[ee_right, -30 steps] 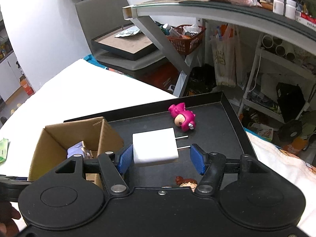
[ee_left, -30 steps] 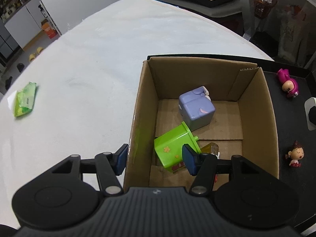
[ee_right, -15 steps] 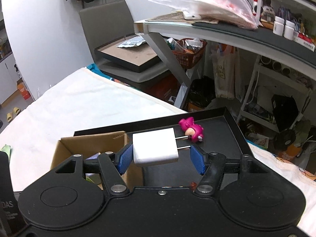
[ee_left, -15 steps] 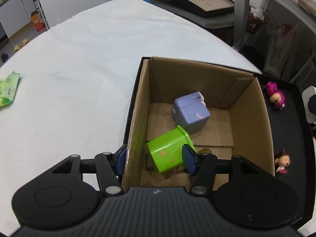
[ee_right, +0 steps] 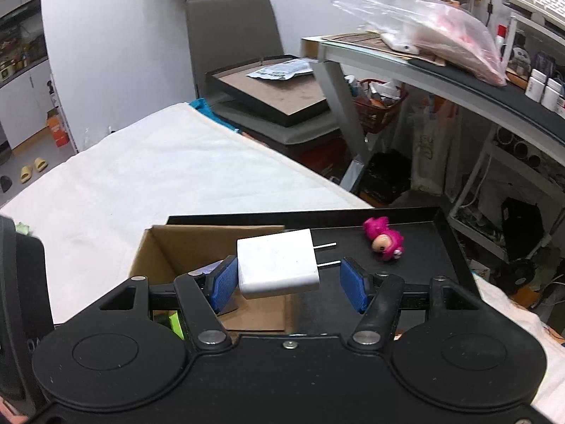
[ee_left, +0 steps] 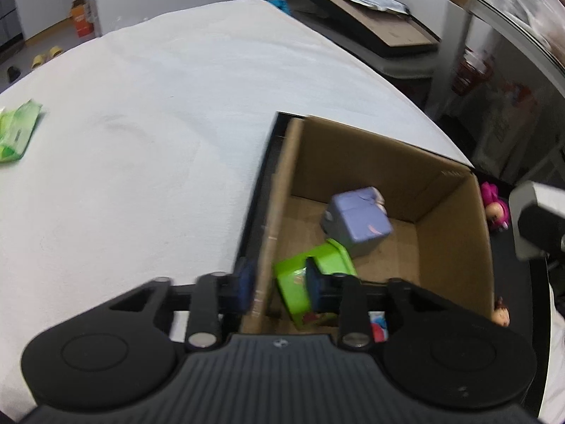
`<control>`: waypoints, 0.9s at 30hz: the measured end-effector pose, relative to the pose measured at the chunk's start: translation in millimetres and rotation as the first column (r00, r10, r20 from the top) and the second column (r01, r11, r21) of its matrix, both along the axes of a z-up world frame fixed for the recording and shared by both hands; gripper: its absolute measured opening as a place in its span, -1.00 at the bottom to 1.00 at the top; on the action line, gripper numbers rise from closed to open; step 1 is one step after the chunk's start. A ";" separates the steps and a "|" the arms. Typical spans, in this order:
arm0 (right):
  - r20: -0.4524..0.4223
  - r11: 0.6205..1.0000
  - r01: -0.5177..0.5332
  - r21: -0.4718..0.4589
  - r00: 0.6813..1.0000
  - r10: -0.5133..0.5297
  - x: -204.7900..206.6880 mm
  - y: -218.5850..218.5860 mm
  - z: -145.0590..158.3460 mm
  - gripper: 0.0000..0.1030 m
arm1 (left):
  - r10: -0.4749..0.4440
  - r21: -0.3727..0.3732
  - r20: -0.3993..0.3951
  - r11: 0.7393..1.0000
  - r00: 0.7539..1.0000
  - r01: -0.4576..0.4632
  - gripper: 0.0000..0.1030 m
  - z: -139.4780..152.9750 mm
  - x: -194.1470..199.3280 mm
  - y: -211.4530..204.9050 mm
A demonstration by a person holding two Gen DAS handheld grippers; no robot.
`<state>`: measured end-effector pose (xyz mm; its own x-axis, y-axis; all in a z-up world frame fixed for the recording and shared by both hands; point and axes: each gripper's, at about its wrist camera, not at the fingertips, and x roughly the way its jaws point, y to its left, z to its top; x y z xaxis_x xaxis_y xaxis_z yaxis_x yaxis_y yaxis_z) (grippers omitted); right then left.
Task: Organize rigid objects
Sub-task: 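Carry the white plug with the right gripper toward the box, then open the right gripper to drop the white plug into the box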
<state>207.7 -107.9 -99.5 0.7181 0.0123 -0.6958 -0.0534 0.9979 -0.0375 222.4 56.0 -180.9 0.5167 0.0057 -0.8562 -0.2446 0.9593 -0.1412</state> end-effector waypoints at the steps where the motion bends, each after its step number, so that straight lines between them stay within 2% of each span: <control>1: -0.004 1.000 -0.006 -0.006 1.000 0.006 0.1 3.1 -1.6 0.19 | 0.018 -0.018 0.002 1.000 1.000 -0.018 -0.74 0.1 0.1 4.9; 5: -0.013 0.999 -0.037 -0.022 0.999 0.037 0.5 14.3 -8.4 0.19 | 0.054 -0.078 -0.006 0.995 0.999 -0.054 -0.74 -1.7 0.2 16.5; 19: -0.025 0.995 -0.070 -0.076 0.997 0.068 24.4 32.6 -20.0 0.21 | 0.061 -0.099 -0.014 0.993 0.998 -0.062 -0.73 -1.9 -0.5 22.1; 21: -0.030 0.994 -0.079 -0.076 0.997 0.077 27.0 30.6 -20.5 0.31 | 0.059 -0.093 -0.012 0.994 0.998 -0.060 -0.73 -1.6 -0.2 20.8; 23: -0.020 0.994 -0.075 -0.085 0.997 0.073 24.2 27.7 -18.5 0.50 | 0.058 -0.087 -0.010 0.995 0.998 -0.059 -0.73 -1.7 0.2 19.0; 27: 0.005 0.996 -0.050 -0.078 0.999 0.051 18.0 15.6 -12.3 0.60 | 0.056 -0.079 -0.005 0.995 0.998 -0.056 -0.72 -0.8 0.4 14.8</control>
<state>225.6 -92.2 -111.7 0.7227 -0.0052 -0.6911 -0.1032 0.9880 -0.1153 222.8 70.8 -181.7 0.5147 -0.0337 -0.8567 -0.2979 0.9299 -0.2156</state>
